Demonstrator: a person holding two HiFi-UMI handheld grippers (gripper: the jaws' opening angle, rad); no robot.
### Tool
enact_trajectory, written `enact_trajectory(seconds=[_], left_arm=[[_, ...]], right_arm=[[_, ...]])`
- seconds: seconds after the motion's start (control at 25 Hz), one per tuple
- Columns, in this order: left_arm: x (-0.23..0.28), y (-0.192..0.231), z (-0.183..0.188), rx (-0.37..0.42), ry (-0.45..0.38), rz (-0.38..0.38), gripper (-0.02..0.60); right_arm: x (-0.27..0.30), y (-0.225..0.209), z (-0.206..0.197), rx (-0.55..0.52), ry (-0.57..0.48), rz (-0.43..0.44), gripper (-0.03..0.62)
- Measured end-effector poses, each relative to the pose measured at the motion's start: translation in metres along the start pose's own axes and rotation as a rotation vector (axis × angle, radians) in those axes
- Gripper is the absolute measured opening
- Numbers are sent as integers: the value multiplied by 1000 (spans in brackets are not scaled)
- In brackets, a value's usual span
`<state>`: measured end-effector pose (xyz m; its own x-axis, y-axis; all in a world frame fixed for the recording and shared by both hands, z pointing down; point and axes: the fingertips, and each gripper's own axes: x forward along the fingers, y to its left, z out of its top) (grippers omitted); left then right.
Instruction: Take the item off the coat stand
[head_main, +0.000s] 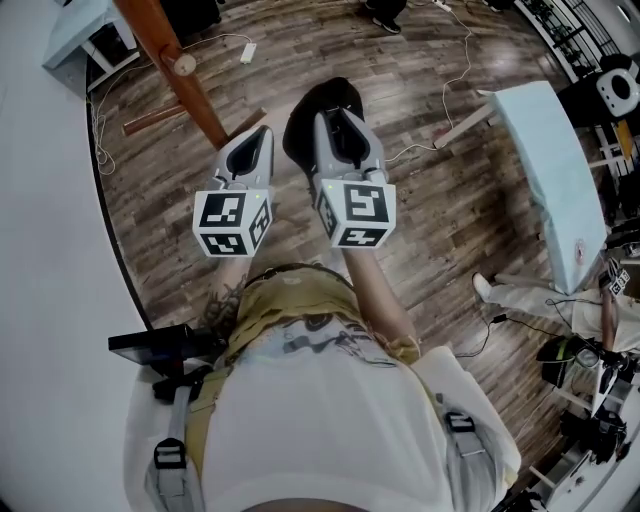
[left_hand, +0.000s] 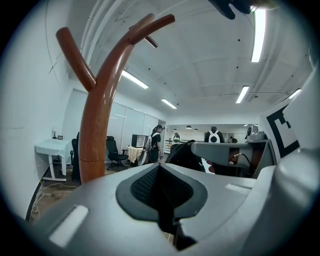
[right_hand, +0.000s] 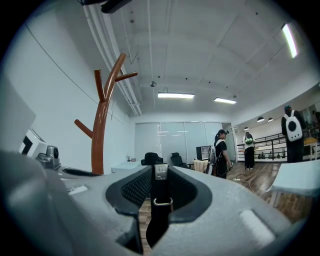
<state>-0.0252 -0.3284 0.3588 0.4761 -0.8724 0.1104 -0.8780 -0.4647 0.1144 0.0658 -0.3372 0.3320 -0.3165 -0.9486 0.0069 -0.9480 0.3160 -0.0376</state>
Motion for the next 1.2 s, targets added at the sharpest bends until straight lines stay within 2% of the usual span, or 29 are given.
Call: enact_trajectory(seconds=[1.2], left_arm=[[1,7,-4,-19,11,20,0]], right_arm=[[6,1,-4,5,19,5,95]])
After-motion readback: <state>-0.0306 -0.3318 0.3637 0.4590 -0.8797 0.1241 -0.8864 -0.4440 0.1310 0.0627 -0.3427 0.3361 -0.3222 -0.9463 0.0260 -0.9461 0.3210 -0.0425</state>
